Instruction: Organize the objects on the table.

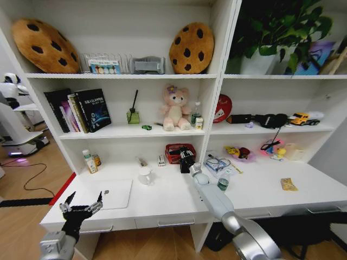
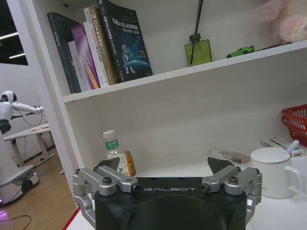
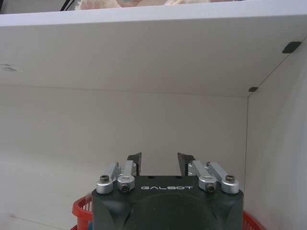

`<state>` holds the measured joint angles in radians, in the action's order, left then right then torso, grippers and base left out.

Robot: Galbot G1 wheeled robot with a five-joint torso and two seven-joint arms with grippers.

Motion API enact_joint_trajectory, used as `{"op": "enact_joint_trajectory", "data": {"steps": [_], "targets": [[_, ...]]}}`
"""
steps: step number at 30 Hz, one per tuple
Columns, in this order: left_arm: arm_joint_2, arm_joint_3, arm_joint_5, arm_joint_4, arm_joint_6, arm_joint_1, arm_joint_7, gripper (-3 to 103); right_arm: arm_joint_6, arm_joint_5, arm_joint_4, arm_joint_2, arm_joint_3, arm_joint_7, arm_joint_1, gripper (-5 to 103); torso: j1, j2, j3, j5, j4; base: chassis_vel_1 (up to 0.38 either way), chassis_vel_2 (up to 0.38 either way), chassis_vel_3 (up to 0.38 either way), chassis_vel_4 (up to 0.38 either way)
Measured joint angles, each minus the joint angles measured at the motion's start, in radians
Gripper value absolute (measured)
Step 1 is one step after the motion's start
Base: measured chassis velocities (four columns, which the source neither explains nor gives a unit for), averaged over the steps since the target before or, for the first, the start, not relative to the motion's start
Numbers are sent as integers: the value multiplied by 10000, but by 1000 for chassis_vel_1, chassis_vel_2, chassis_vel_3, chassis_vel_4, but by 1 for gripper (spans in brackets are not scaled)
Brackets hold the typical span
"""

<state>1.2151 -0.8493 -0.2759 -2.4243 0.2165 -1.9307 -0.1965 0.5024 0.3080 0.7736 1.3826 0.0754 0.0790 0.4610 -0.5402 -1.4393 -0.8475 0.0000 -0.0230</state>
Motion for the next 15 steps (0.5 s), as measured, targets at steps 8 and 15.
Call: {"op": "enact_joint_trajectory", "data": {"steps": [8,15], "targets": [[0,0,0,0,0,0,0,100,-465,854,1512,-451,-272,-82,520,70,0,0,0,-1,-1,0,0,0,0],[0,0,0,0,-1,0,1,100,-3103,1977,5773,-2060,-870,-1491,2200,99,0,0,1,2,3,0,0,0,0]]}}
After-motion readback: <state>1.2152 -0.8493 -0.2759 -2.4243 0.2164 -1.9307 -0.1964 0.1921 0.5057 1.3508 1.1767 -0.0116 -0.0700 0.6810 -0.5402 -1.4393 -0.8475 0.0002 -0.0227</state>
